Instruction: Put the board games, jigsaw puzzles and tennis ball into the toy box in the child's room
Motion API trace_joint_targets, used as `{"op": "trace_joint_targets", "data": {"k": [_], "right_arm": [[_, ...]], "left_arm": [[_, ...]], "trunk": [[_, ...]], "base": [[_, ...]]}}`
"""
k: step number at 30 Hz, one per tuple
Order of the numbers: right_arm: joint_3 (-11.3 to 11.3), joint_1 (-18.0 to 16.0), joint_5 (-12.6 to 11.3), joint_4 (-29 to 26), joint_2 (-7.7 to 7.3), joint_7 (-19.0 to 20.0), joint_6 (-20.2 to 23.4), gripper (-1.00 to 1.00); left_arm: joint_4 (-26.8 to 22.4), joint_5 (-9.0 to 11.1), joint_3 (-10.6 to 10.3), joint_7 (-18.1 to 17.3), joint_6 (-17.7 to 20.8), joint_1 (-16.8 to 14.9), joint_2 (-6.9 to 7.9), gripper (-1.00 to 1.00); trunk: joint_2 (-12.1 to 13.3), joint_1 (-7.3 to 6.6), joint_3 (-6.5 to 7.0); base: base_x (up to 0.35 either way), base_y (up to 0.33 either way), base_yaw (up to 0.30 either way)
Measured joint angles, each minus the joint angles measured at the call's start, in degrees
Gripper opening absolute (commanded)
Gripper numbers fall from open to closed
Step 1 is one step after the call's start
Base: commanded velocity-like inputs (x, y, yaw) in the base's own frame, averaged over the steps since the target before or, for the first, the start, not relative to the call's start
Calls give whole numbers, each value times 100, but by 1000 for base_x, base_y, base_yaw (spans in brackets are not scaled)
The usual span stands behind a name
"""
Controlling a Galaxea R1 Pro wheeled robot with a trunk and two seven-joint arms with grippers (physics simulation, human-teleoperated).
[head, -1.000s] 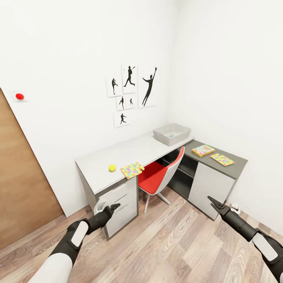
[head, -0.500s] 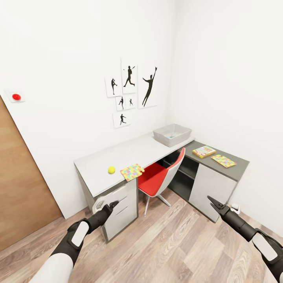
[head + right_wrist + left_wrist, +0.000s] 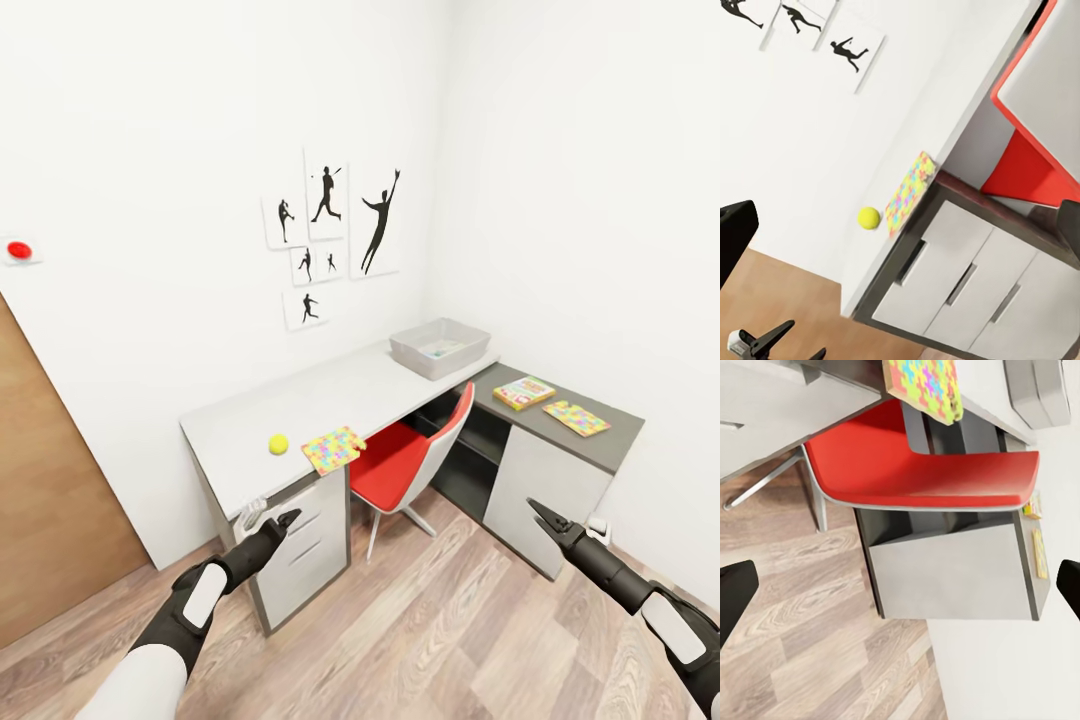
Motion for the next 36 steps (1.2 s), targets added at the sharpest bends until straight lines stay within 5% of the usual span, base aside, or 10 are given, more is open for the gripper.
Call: {"op": "trace_joint_targets", "data": {"k": [36], "right_arm": [[4,0,1,4,1,-3,2,100]], "left_arm": [[33,-6,-27,3,11,0,-22,100]], "trunk": [[0,2,0]], "base": [[91,-13,0]]}}
